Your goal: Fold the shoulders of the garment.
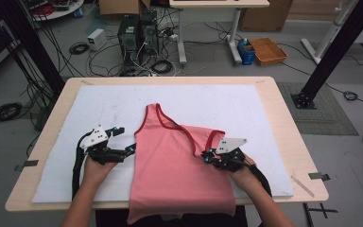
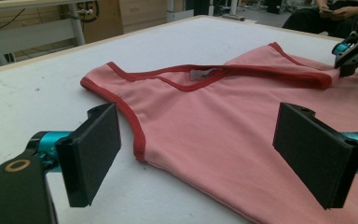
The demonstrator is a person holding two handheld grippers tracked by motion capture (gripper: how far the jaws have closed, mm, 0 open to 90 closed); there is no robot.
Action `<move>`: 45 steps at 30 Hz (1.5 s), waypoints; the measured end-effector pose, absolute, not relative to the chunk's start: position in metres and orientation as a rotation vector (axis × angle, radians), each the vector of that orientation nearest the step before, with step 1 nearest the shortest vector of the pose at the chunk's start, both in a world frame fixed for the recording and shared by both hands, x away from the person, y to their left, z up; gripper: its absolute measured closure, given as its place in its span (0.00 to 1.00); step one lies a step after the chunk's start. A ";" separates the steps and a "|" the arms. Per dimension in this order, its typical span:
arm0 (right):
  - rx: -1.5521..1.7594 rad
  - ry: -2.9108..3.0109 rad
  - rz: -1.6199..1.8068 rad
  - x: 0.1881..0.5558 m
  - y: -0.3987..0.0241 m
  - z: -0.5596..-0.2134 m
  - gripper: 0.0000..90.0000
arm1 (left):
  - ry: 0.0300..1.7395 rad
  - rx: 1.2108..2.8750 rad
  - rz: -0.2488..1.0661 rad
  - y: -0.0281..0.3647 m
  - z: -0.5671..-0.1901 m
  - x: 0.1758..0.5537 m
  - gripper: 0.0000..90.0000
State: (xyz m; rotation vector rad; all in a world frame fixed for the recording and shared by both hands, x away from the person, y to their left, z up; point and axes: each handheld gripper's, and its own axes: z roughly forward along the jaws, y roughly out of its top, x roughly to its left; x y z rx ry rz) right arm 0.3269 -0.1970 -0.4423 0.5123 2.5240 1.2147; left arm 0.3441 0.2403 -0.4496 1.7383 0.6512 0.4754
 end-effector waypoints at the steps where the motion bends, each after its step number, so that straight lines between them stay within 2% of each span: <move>1: 0.518 2.529 1.198 0.326 -0.197 -0.444 0.91 | 0.650 1.739 0.476 0.240 -0.450 0.344 0.17; 7: 0.565 2.557 1.223 0.327 -0.202 -0.446 0.74 | 0.647 1.741 0.482 0.240 -0.450 0.344 0.17; 10: 0.599 2.484 1.311 0.330 -0.207 -0.433 0.71 | 0.651 1.742 0.478 0.240 -0.449 0.344 0.17; 14: 0.682 2.400 1.357 0.341 -0.205 -0.423 0.70 | 0.657 1.736 0.474 0.240 -0.450 0.344 0.17; 19: 0.713 2.448 1.243 0.348 -0.192 -0.437 0.68 | 0.655 1.737 0.475 0.240 -0.450 0.344 0.17; 27: 0.659 2.501 1.122 0.338 -0.187 -0.451 0.68 | 0.659 1.733 0.469 0.241 -0.450 0.345 0.17; 41: 0.649 2.500 1.105 0.334 -0.189 -0.451 0.65 | 0.669 1.725 0.448 0.242 -0.450 0.346 0.17; 42: 0.650 2.500 1.105 0.333 -0.189 -0.451 0.63 | 0.667 1.726 0.450 0.242 -0.450 0.346 0.17; 45: 0.679 2.483 1.129 0.335 -0.192 -0.450 0.46 | 0.659 1.735 0.455 0.242 -0.450 0.346 0.17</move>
